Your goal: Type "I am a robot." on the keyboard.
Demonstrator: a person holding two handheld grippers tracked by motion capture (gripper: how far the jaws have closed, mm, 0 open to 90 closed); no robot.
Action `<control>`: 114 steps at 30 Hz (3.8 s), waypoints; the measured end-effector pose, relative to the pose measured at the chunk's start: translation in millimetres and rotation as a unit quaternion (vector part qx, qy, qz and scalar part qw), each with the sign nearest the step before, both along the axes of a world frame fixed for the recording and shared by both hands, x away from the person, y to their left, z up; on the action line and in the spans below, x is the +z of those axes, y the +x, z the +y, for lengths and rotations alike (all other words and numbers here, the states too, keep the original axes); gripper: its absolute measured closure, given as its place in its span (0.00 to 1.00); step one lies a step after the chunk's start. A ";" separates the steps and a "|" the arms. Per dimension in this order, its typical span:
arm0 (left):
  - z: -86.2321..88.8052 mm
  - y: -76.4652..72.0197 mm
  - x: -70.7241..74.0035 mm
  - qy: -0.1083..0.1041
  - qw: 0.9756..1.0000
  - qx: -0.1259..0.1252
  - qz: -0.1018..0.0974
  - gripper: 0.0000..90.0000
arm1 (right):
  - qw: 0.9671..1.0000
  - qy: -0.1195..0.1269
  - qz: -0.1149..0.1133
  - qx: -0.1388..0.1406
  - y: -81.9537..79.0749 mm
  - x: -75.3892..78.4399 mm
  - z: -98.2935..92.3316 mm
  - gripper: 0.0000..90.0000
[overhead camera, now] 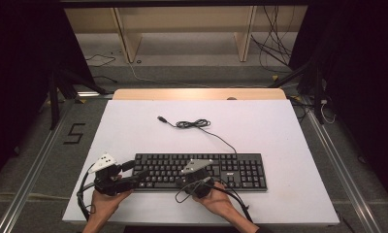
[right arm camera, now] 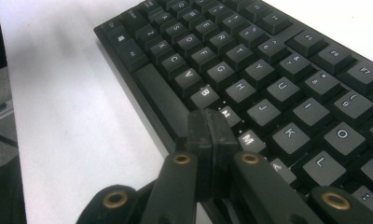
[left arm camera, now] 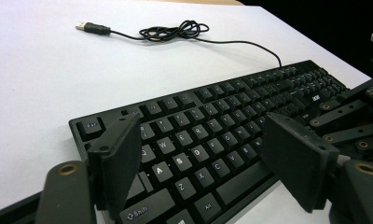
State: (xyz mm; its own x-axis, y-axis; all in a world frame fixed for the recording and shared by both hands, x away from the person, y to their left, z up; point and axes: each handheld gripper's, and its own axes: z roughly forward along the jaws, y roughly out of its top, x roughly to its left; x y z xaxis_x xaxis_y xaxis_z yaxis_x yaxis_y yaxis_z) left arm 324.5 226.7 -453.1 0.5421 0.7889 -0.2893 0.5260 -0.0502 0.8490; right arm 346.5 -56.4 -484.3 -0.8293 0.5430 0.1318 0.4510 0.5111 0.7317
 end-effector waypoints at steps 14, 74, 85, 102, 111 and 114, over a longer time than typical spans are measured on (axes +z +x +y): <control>-0.7 1.6 -1.2 0.002 1.000 0.000 0.002 0.31 | 0.998 0.059 -0.005 -0.024 1.2 18.2 -27.2 0.73; -57.9 56.7 -18.9 0.095 0.991 -0.071 0.056 0.99 | 0.986 0.122 -0.048 -0.102 -21.6 44.3 -96.2 0.32; -60.2 59.6 -25.0 0.115 0.988 -0.070 0.070 0.99 | 0.986 0.121 -0.046 -0.100 -21.5 44.0 -95.8 0.32; -51.2 55.5 -17.6 0.093 0.992 -0.060 0.054 0.87 | 0.986 0.121 -0.048 -0.102 -18.4 43.8 -94.7 0.32; -36.7 46.4 -5.2 0.056 0.996 -0.058 0.030 0.74 | 0.986 0.119 -0.047 -0.103 -16.2 42.4 -92.7 0.32; -33.6 43.0 -3.9 0.047 0.997 -0.058 0.027 0.69 | 0.987 0.116 -0.046 -0.102 -14.6 41.5 -91.0 0.32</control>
